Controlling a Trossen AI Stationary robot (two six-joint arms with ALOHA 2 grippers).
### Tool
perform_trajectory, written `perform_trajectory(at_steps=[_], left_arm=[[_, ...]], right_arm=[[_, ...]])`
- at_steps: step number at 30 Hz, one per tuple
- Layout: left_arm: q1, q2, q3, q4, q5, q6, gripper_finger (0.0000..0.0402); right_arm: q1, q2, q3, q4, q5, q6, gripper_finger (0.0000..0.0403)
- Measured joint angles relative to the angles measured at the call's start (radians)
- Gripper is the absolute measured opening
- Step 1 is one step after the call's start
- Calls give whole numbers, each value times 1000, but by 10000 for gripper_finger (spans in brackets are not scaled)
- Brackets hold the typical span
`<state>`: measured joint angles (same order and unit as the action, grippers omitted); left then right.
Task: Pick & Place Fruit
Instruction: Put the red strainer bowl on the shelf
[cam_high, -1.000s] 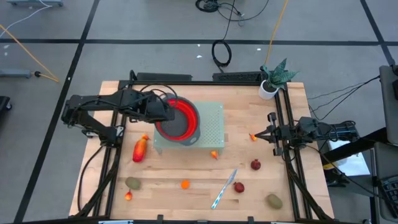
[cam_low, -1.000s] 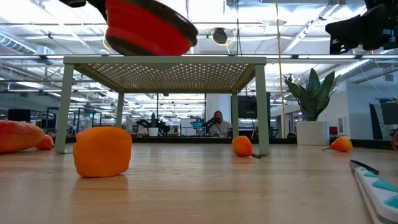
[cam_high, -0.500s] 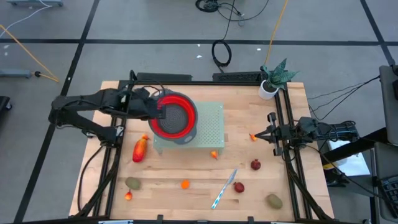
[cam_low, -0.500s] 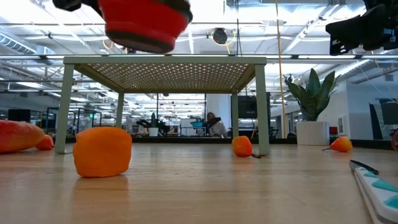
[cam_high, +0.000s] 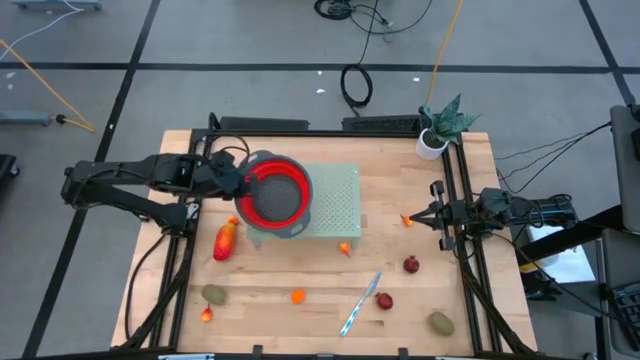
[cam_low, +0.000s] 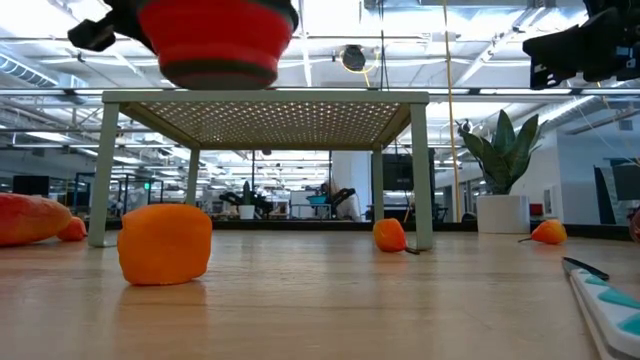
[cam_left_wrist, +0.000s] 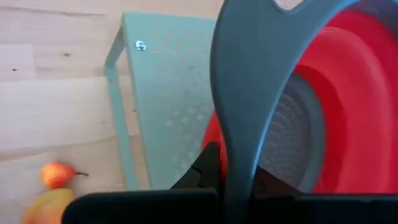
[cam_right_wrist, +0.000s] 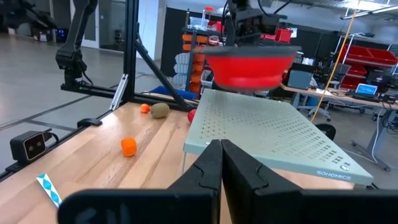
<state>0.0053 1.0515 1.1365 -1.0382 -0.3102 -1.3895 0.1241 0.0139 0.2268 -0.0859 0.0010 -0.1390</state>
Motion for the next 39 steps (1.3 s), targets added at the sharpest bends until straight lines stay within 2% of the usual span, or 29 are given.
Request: perform_trajectory(at_steps=[14, 24, 33, 39], left_arm=[[109, 16, -10, 44, 129, 114, 0], [114, 18, -10, 49, 130, 108, 0], [114, 89, -11, 59, 163, 148, 0], [114, 79, -10, 63, 156, 154, 1]], right_arm=[[0, 0, 0, 0, 3, 8, 0], [0, 0, 0, 0, 3, 7, 0], [0, 0, 0, 0, 3, 7, 0], [0, 0, 0, 0, 3, 15, 0]])
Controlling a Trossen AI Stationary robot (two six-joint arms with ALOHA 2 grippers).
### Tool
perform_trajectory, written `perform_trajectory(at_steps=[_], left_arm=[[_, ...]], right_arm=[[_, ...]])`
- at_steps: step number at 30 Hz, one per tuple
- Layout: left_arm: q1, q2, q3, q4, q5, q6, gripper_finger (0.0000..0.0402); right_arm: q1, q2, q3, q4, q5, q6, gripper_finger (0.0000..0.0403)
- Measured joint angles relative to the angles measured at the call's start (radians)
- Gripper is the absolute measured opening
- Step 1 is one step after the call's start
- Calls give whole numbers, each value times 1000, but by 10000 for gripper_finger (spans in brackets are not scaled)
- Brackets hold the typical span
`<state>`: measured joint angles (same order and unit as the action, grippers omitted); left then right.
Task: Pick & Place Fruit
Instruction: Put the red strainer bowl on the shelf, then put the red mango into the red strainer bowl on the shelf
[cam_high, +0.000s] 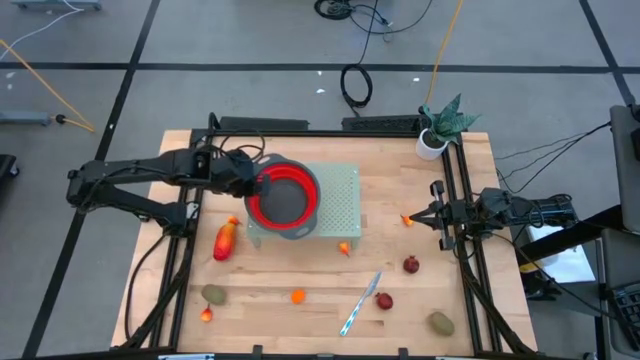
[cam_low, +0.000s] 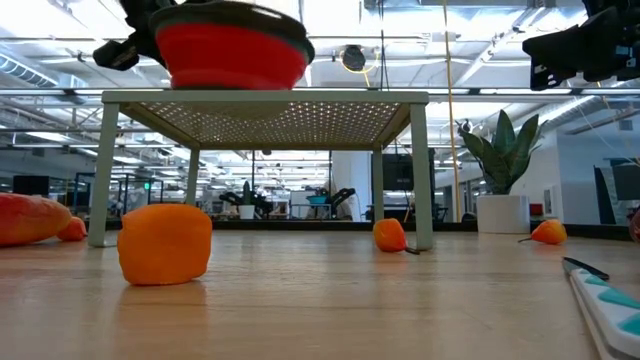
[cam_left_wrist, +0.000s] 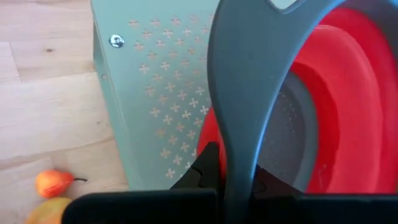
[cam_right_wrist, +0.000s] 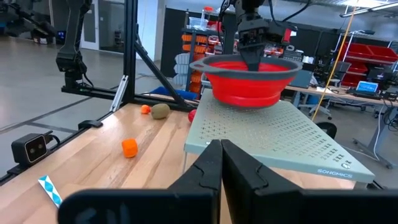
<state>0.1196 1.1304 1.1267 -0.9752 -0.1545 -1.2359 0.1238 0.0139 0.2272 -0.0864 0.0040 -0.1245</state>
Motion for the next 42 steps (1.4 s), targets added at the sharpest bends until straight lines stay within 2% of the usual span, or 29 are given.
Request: perform_trajectory(at_steps=[13, 18, 31, 36, 42], left_arm=[[0, 7, 0, -18, -16, -1, 44], [0, 0, 0, -18, -48, 23, 82], [0, -60, -1, -71, -57, 16, 179], [0, -113, 0, -92, -96, -5, 194], [0, -200, 3, -98, -120, -33, 189]], right_arm=[[0, 0, 0, 0, 0, 1, 0], [0, 0, 0, 0, 0, 1, 0], [0, 0, 0, 1, 0, 12, 0], [0, 0, 0, 5, -1, 11, 0], [0, 0, 0, 8, -1, 11, 0]])
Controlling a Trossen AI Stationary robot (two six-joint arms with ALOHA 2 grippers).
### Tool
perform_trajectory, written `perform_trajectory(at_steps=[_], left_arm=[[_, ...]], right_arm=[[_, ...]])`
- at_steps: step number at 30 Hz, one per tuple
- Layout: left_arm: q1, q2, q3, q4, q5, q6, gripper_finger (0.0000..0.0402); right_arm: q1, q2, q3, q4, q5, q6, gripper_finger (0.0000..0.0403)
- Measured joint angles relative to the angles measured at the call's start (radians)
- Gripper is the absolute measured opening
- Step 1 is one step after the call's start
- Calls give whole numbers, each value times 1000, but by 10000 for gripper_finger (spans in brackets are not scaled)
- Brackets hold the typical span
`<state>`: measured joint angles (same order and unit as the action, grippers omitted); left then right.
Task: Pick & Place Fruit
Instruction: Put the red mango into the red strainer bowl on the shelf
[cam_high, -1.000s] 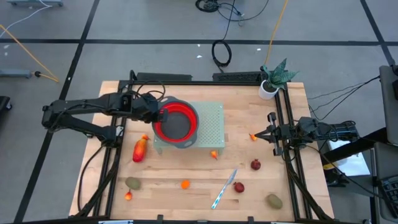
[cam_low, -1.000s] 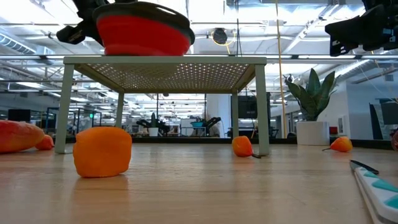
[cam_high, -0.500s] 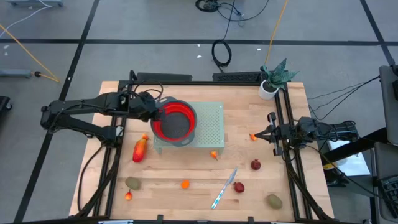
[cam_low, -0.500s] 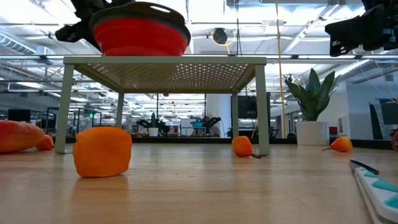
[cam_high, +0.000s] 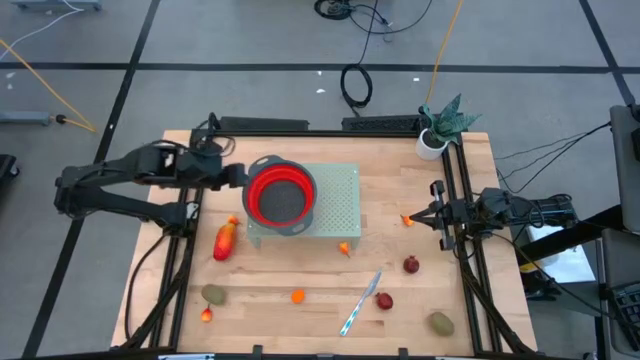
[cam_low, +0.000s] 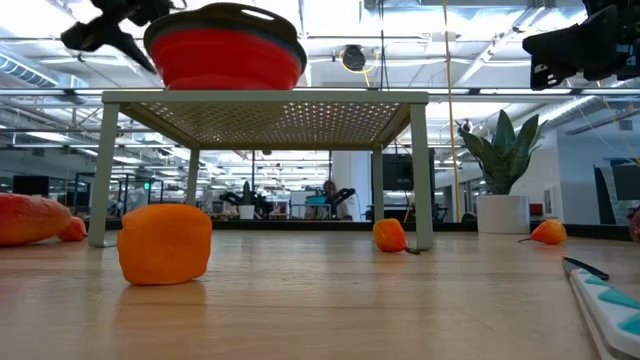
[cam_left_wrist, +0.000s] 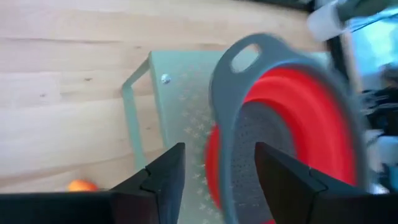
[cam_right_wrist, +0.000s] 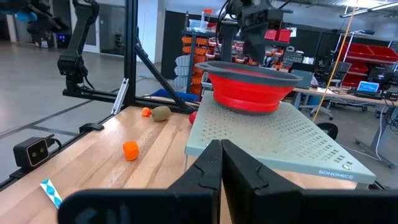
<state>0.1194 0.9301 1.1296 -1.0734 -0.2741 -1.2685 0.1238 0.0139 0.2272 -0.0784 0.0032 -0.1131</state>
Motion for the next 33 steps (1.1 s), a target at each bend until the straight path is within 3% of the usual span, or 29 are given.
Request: perform_trajectory(at_steps=[11, 23, 33], left_arm=[[-53, -83, 0, -41, 32, 34, 136], [-132, -142, -1, -114, 174, 125, 9], [-203, -160, 0, -194, 298, 133, 2]], right_arm=[[0, 0, 0, -3, 1, -32, 0], [0, 0, 0, -8, 4, -37, 0], [0, 0, 0, -9, 4, -38, 0]])
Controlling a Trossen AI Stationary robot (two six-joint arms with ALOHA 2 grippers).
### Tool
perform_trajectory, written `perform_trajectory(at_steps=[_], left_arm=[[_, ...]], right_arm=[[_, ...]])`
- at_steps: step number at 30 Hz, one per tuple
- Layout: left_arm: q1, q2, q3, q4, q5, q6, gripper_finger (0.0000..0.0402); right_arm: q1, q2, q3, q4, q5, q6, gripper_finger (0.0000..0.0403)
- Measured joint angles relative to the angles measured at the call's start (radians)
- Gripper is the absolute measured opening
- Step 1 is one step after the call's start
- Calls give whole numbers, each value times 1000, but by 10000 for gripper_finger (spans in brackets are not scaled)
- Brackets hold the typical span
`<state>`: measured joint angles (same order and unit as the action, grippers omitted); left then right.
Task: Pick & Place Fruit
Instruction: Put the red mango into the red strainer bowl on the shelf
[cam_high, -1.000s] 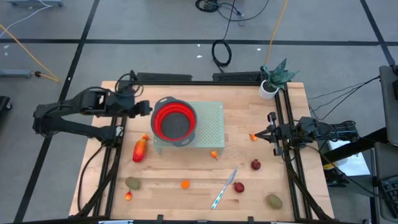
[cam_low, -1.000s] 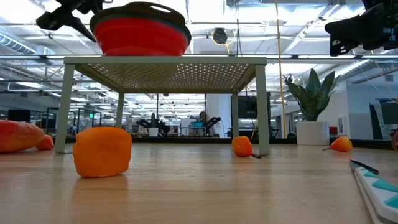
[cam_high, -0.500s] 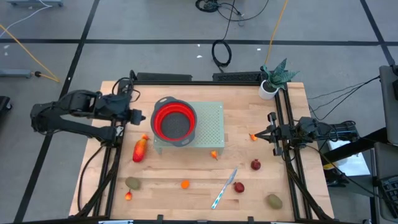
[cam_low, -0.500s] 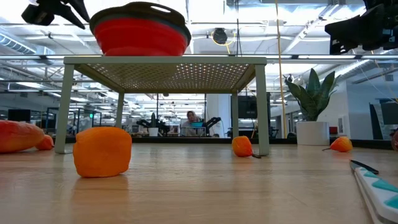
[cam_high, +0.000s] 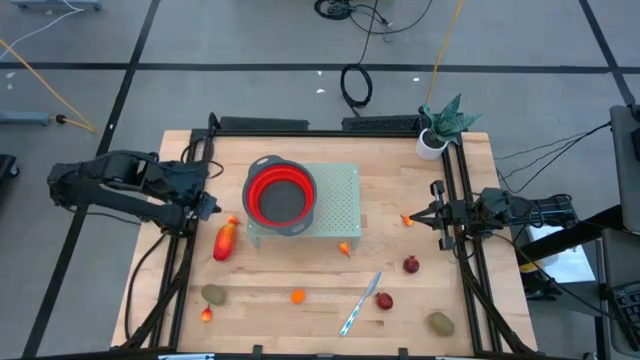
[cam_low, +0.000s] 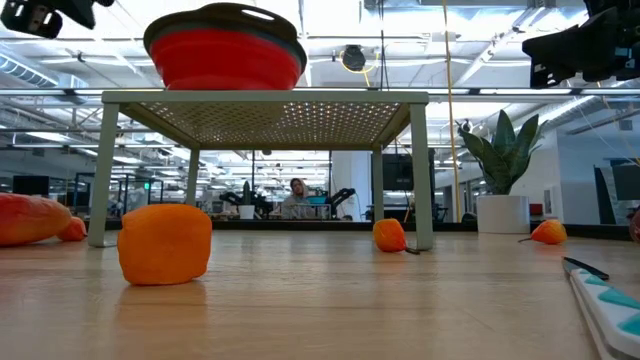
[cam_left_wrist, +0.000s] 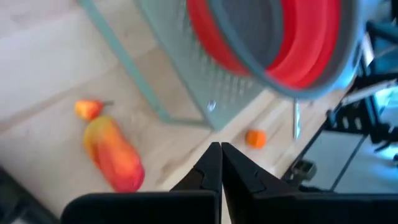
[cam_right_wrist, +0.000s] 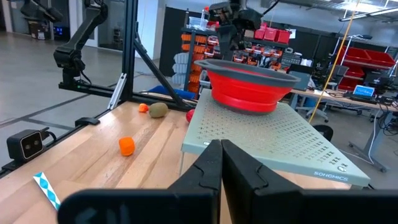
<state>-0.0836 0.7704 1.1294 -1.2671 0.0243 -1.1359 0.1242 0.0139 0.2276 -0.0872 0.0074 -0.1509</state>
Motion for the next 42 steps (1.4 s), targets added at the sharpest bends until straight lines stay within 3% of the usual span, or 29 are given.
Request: perform_trajectory(at_steps=[7, 13, 34, 42], left_arm=[[-71, 64, 0, -149, 77, -112, 2], [-161, 127, 0, -247, 76, -240, 2], [-434, 179, 0, -188, -1, -679, 8], [-534, 302, 0, -169, -25, -840, 9]], right_arm=[[0, 0, 0, 0, 1, 0, 0], [0, 0, 0, 8, 86, 9, 0], [0, 0, 0, 8, 97, 8, 0], [0, 0, 0, 8, 97, 8, 0]])
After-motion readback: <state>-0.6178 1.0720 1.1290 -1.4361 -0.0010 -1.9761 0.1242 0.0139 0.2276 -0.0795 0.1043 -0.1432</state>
